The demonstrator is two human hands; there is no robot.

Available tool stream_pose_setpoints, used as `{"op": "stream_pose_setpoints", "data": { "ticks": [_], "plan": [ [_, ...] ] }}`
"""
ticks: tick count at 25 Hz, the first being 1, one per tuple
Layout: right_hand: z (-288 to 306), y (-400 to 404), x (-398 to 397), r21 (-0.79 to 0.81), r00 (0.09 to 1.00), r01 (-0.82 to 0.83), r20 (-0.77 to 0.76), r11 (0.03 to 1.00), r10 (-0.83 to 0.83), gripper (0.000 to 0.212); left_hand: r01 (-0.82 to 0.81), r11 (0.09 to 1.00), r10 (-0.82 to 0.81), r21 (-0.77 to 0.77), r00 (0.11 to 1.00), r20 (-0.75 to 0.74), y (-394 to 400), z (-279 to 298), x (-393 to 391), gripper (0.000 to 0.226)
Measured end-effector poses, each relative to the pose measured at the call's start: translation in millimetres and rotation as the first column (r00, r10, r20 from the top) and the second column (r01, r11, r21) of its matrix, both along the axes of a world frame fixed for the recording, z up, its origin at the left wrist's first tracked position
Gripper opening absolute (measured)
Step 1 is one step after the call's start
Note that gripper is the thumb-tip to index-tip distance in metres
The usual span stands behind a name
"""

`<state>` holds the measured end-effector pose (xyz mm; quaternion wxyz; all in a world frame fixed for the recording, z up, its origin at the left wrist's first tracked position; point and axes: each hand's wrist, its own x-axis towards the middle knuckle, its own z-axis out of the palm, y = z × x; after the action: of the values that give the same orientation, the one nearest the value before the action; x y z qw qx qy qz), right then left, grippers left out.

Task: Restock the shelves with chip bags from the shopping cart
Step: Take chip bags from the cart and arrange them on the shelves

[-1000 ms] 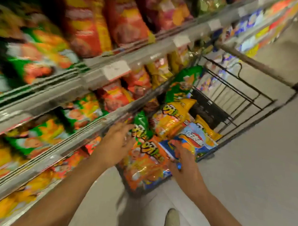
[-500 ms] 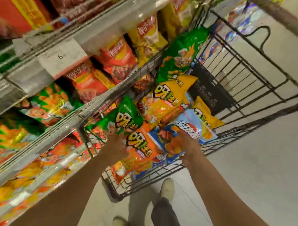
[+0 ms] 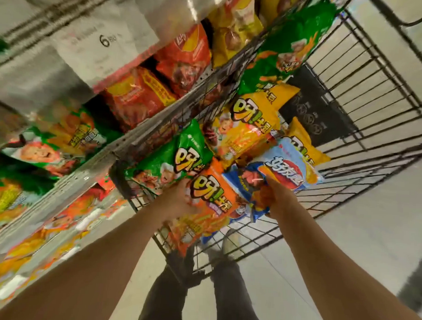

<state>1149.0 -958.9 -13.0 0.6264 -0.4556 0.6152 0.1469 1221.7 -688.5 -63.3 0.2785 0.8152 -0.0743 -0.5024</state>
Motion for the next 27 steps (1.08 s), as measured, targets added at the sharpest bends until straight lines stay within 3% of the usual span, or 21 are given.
{"op": "stream_pose_setpoints", "data": {
  "ticks": [4,7,12,17,21,23,27],
  "plan": [
    [21,19,-1,-0.261,0.938,0.327,0.204,0.908,-0.279,0.046,0.039,0.999,-0.033,-0.034,0.984,0.176,0,12,2,0.083],
    [57,29,6,-0.334,0.898,0.361,0.374,0.871,-0.229,0.052,0.000,0.994,0.023,-0.110,0.978,0.207,-3,38,-4,0.085],
    [134,2,13,-0.444,0.809,0.413,0.580,0.795,-0.097,0.053,-0.258,0.911,0.314,-0.320,0.940,0.135,-12,90,-8,0.093],
    [203,-41,6,-0.582,0.710,0.180,0.634,0.793,0.305,0.045,-0.423,0.847,0.507,-0.322,0.824,0.252,-26,140,-23,0.099],
    [245,-60,-16,-0.692,0.558,-0.085,0.564,0.717,0.609,0.041,-0.609,0.584,0.785,-0.537,0.593,0.181,-29,196,-75,0.051],
    [264,-65,-27,-0.711,0.481,-0.170,0.545,0.683,0.687,0.043,-0.646,0.459,0.874,-0.610,0.451,0.181,-27,223,-109,0.041],
    [300,-44,-41,-0.715,0.311,-0.312,0.546,0.626,0.778,0.052,-0.598,0.454,0.891,-0.660,0.319,0.324,-6,278,-167,0.063]
  ]
}}
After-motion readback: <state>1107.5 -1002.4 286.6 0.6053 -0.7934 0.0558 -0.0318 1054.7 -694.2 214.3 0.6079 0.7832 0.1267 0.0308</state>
